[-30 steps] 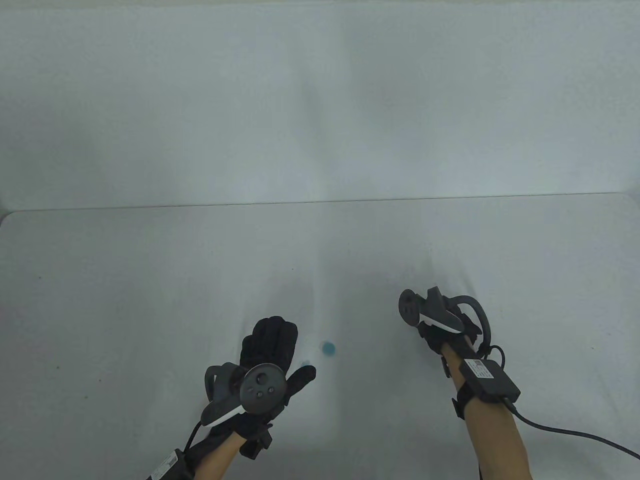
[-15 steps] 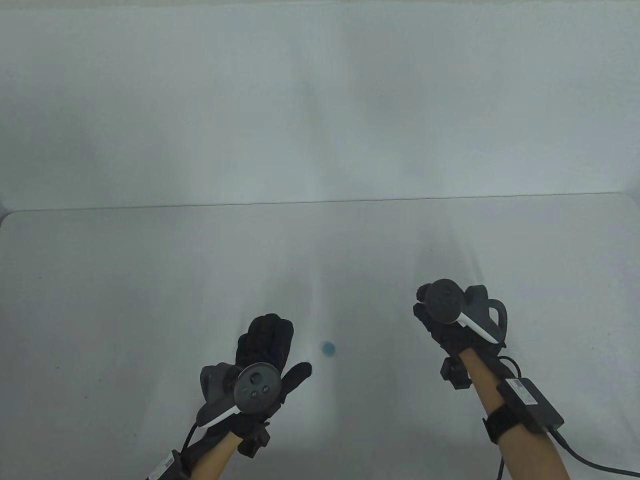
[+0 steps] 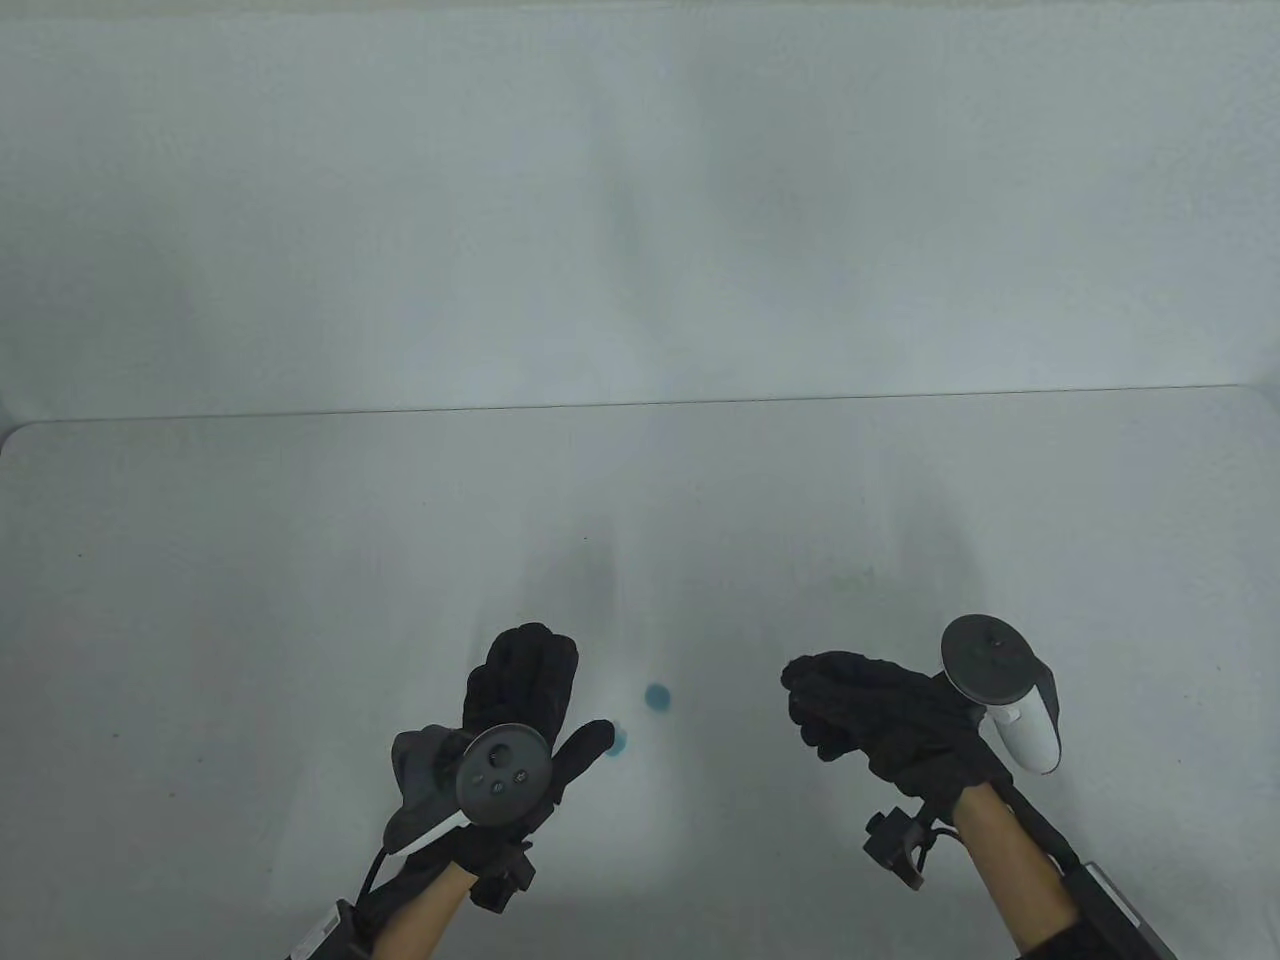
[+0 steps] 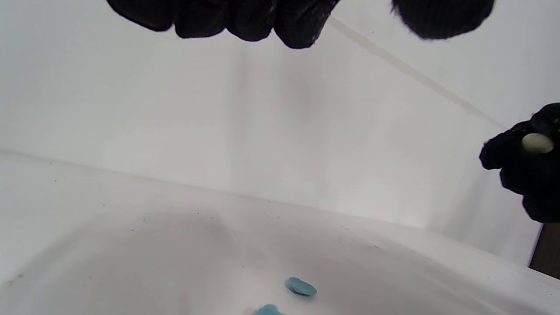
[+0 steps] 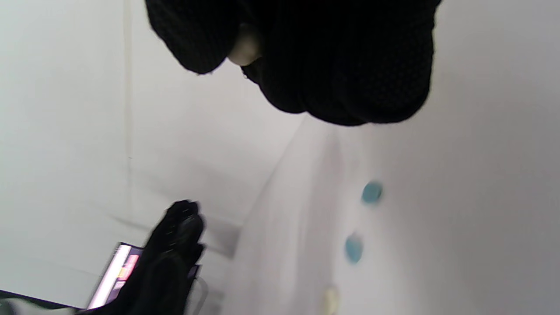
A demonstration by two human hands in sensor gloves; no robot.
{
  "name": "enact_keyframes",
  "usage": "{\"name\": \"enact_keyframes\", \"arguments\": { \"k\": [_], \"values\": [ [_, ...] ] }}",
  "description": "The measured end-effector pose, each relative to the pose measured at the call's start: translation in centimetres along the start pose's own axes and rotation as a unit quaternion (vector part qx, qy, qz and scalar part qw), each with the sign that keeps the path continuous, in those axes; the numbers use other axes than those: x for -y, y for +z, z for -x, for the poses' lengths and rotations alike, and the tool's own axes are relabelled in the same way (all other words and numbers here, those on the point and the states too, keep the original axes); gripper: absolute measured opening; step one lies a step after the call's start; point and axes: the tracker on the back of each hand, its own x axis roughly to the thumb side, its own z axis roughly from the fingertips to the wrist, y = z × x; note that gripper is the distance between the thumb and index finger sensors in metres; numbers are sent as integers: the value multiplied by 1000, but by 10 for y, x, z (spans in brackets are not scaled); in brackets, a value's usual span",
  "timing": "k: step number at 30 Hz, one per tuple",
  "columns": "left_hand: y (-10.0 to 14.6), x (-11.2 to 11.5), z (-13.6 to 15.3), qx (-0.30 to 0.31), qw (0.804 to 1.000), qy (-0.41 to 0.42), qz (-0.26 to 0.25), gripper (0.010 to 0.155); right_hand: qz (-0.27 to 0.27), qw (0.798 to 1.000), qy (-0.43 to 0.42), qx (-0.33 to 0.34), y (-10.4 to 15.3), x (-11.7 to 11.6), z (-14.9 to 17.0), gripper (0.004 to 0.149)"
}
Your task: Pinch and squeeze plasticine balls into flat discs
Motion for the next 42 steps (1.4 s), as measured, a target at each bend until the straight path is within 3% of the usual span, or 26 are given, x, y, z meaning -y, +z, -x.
{"name": "enact_keyframes", "arguments": {
  "k": [6, 19, 24, 29, 33, 38, 42],
  "values": [
    [0, 0, 1, -3, 1000, 0, 1, 82, -39, 996, -81, -11, -1, -16, 16, 46],
    [-2, 6, 3, -11, 1000, 1, 19, 82, 18, 997, -77, -23, 3, -22, 16, 41],
    [-2, 6, 3, -11, 1000, 0, 20, 82, 16, 996, -78, -37, 3, -25, 21, 40],
    [-2, 7, 4, -12, 1000, 1, 24, 82, 2, 991, -120, -51, 2, -25, 29, 44],
    [-3, 7, 4, -11, 1000, 2, 25, 81, -7, 987, -157, -38, 3, -25, 29, 59],
    [-3, 8, 4, -10, 1000, 2, 29, 81, 12, 991, -129, -29, 3, -22, 25, 45],
    [-3, 9, 4, -10, 999, 4, 35, 82, 28, 993, -115, -24, 4, -22, 22, 41]
  ]
}}
